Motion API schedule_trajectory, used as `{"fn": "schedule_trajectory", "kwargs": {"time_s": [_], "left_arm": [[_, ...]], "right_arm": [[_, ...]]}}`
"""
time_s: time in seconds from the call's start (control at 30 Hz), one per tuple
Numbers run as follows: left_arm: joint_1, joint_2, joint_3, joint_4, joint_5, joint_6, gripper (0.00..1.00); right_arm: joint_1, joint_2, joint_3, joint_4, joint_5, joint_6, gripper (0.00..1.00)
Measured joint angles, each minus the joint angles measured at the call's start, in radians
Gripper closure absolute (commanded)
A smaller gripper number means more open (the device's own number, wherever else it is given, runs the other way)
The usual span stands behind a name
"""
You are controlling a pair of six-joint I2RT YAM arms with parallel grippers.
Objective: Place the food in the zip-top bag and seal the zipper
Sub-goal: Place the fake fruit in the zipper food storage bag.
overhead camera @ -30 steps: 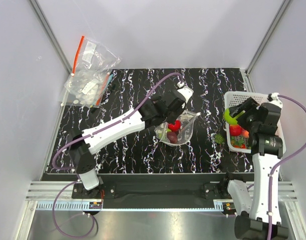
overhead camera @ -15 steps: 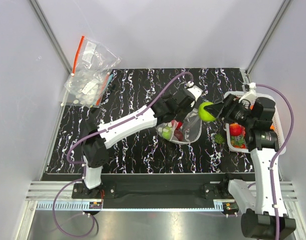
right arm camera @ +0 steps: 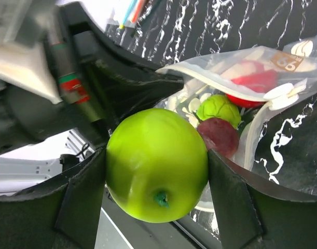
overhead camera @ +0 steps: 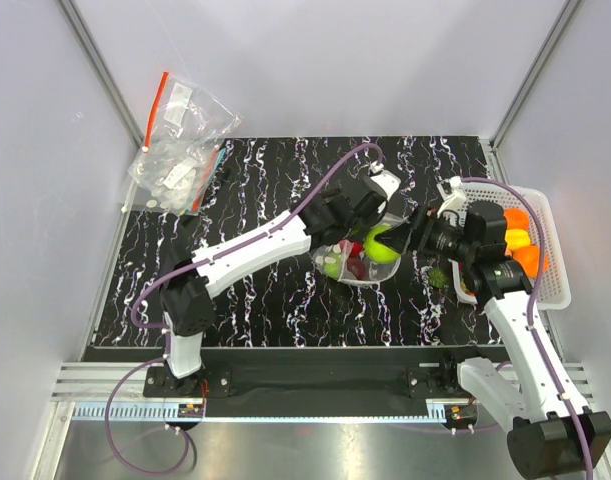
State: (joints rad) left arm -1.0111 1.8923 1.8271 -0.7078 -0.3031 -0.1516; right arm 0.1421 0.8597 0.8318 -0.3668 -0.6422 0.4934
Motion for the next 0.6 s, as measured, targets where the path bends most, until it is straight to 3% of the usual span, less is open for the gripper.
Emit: {"fn": "schedule_trajectory", "kwargs": {"time_s": [0.17,0.27,0.3,0.43,0.6], "left_arm": [[0.000,-0.036,-0.037,0.010,0.006,0.000,0.99],[0.000,-0.067,-0.050,0.014,0.010,-0.001,0.98],[0.000,-0.074,-0.053,0.014,0.012,-0.001,0.98],[0.000,-0.093,-0.058,0.014,0.014,-0.003,0.98],[0.001,-0.103,-0.071,0.013,0.024,-0.003,0.98]], "right_arm": [[0.066,0.052,-0.001,0.002,0.094,-0.003,0.49],[0.109,0.095,0.008,-0.001,0.172,-0.003,0.40],[0.121,0.107,0.012,-0.002,0.202,-0.003,0.36],[0.142,0.121,0.017,-0.005,0.293,0.008,0.01],[0.148,0.116,0.043,-0.008,0.336,0.013,0.03]]}}
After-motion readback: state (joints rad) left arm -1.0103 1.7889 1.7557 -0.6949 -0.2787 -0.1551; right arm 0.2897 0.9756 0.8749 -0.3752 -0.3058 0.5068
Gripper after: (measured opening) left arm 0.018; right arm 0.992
